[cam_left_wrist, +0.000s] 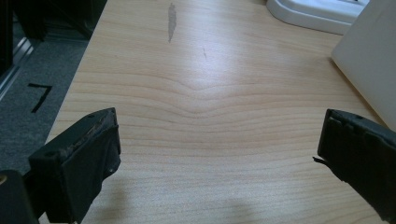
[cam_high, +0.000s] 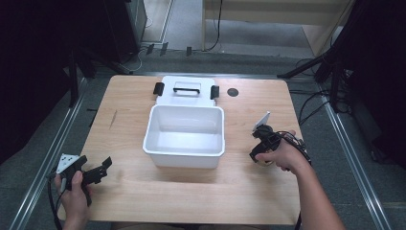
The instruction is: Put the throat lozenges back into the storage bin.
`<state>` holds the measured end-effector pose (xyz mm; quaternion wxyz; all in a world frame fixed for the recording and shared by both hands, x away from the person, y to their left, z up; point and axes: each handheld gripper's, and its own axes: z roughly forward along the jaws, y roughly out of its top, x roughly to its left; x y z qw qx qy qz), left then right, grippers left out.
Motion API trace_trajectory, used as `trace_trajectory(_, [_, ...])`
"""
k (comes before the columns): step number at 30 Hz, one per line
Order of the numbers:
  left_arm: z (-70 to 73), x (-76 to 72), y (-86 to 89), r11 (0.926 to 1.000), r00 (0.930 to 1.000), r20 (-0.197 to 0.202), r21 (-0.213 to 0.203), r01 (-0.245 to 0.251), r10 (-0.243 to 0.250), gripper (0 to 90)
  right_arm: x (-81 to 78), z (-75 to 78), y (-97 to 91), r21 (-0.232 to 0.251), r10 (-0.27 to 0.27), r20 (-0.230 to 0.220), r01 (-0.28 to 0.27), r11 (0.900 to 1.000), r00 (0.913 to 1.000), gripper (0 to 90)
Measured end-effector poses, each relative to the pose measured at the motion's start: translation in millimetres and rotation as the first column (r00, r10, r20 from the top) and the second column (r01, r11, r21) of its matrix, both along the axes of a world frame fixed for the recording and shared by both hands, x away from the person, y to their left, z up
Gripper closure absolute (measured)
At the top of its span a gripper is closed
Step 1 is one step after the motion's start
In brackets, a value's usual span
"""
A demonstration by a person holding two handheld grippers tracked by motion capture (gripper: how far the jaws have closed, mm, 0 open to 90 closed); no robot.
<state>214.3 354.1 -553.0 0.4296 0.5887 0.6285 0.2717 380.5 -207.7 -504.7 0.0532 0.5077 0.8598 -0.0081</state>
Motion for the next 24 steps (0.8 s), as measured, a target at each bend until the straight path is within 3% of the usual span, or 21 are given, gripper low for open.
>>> trace_trajectory(5, [0.0,0.0,0.1,1.0,1.0,0.0,-0.001,0.0,0.0,0.0,-1.7,-4.1,-2.6,0.003,0.002,-0.023,-0.002,1.0,0.9997,20.2])
trace_trajectory(9, [-0.1,0.1,0.1,1.0,1.0,0.002,-0.001,0.0,0.0,0.0,-3.5,-3.5,-3.4,0.011,0.014,-0.02,-0.014,0.9998,0.9997,20.7])
trace_trajectory(12, [0.0,-0.3,0.3,1.0,1.0,0.003,-0.004,-0.002,0.002,0.0,-3.9,1.6,-4.5,0.047,0.025,-0.023,-0.024,0.9986,0.9994,20.8])
trace_trajectory(24, [0.0,-0.2,0.2,1.0,1.0,0.003,-0.004,-0.003,0.003,0.0,-8.4,33.3,1.7,0.069,0.091,0.018,-0.092,0.9933,0.9957,20.9])
